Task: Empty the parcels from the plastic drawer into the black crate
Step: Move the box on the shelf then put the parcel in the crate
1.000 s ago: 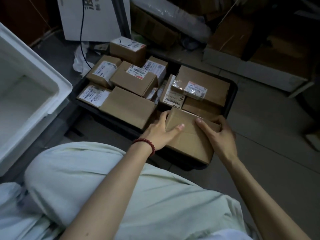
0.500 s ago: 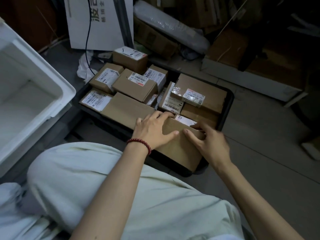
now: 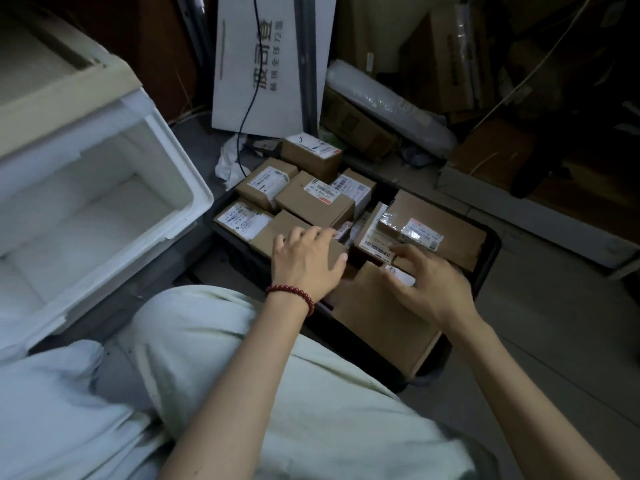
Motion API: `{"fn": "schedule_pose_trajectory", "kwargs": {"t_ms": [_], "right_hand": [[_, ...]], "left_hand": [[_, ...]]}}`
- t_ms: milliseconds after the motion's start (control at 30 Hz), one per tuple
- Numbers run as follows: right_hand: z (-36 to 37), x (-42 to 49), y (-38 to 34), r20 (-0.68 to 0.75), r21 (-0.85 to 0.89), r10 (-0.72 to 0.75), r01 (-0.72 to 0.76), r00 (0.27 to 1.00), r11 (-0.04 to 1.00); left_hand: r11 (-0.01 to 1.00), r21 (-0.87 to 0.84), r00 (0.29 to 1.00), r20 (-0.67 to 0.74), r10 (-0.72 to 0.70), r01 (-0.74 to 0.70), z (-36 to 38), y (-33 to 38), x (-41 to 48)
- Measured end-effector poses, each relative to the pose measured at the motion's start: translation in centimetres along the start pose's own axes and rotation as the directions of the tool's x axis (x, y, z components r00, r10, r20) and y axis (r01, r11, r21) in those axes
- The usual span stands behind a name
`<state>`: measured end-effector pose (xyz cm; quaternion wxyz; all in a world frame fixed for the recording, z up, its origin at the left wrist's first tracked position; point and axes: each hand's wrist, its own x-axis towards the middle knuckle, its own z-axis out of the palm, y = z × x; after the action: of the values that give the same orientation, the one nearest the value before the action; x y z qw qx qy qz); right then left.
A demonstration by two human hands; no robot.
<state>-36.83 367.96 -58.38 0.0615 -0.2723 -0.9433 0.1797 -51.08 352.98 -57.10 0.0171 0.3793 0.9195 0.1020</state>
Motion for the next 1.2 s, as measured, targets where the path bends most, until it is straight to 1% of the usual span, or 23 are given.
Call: {"fn": "schedule_pose_trajectory", "kwargs": {"t_ms": [67, 200, 267, 333, 367, 433, 533, 600, 700, 800, 867, 900, 967, 1000, 1067, 1133, 1200], "right_hand": [[-1.2, 2.0, -1.9, -0.02, -0.025, -0.065, 0.064, 0.998, 0.998], [-3.8, 5.9, -7.6, -0.044, -0.033, -0.205, 0.204, 0.978, 0.978], [-5.2, 7.5, -11.4, -0.069, 0.008, -0.293, 0.294, 0.954, 0.956], [-6.6, 8.9, -15.8, -0.128, 0.051, -0.387, 0.396, 0.913, 0.917], [-7.3, 9.4, -18.0, -0.169, 0.062, -0.433, 0.448, 0.885, 0.892], [-8.7, 10.1, -22.8, -0.277, 0.095, -0.522, 0.563, 0.807, 0.821], [-10.9, 10.9, -29.9, -0.405, 0.143, -0.602, 0.698, 0.688, 0.701], [-12.4, 11.3, -34.4, -0.427, 0.154, -0.64, 0.749, 0.638, 0.644], [-14.8, 12.1, -40.5, -0.386, 0.174, -0.694, 0.787, 0.607, 0.592], [-16.8, 13.0, -45.7, -0.328, 0.222, -0.733, 0.803, 0.595, 0.553], [-17.8, 13.7, -48.7, -0.277, 0.266, -0.743, 0.792, 0.609, 0.55], [-18.2, 14.0, -50.0, -0.25, 0.279, -0.743, 0.781, 0.621, 0.558], [-18.7, 14.7, -52.3, -0.204, 0.273, -0.733, 0.756, 0.649, 0.595], [-18.6, 14.9, -53.1, -0.182, 0.265, -0.726, 0.744, 0.663, 0.613], [-18.3, 15.5, -54.7, -0.166, 0.279, -0.719, 0.732, 0.674, 0.622], [-18.0, 16.3, -55.7, -0.149, 0.337, -0.703, 0.704, 0.696, 0.625], [-17.7, 17.1, -56.1, -0.131, 0.387, -0.702, 0.688, 0.7, 0.614]], "left_hand": [[0.996, -0.044, 0.996, -0.032, -0.083, 0.081, -2.1, -1.6, -0.2], [0.98, -0.005, 0.973, -0.114, -0.2, 0.201, -7.3, -5.3, -1.4], [0.966, -0.019, 0.95, -0.174, -0.258, 0.258, -10.4, -7.2, -2.3], [0.951, 0.001, 0.915, -0.274, -0.296, 0.308, -13.7, -9.2, -3.4], [0.941, 0.021, 0.892, -0.325, -0.313, 0.338, -15.4, -10.2, -4.2], [0.913, 0.051, 0.837, -0.423, -0.347, 0.404, -18.8, -12.4, -5.8], [0.866, 0.072, 0.745, -0.549, -0.379, 0.494, -24.0, -15.4, -8.1], [0.831, 0.086, 0.682, -0.621, -0.387, 0.549, -27.3, -17.2, -9.5], [0.764, 0.076, 0.585, -0.692, -0.422, 0.641, -32.2, -20.0, -11.4], [0.701, 0.042, 0.49, -0.745, -0.453, 0.712, -36.6, -22.5, -12.8], [0.671, -0.001, 0.427, -0.771, -0.473, 0.741, -39.1, -23.9, -13.3], [0.662, -0.029, 0.407, -0.768, -0.494, 0.749, -40.2, -24.7, -13.5], [0.652, -0.095, 0.399, -0.722, -0.565, 0.752, -41.7, -26.3, -13.6], [0.645, -0.124, 0.406, -0.684, -0.606, 0.754, -42.0, -27.1, -13.6], [0.651, -0.167, 0.417, -0.646, -0.64, 0.74, -42.5, -28.7, -13.4], [0.687, -0.241, 0.413, -0.648, -0.639, 0.685, -42.9, -29.7, -12.8], [0.707, -0.348, 0.389, -0.646, -0.656, 0.615, -43.2, -30.5, -12.3]]}}
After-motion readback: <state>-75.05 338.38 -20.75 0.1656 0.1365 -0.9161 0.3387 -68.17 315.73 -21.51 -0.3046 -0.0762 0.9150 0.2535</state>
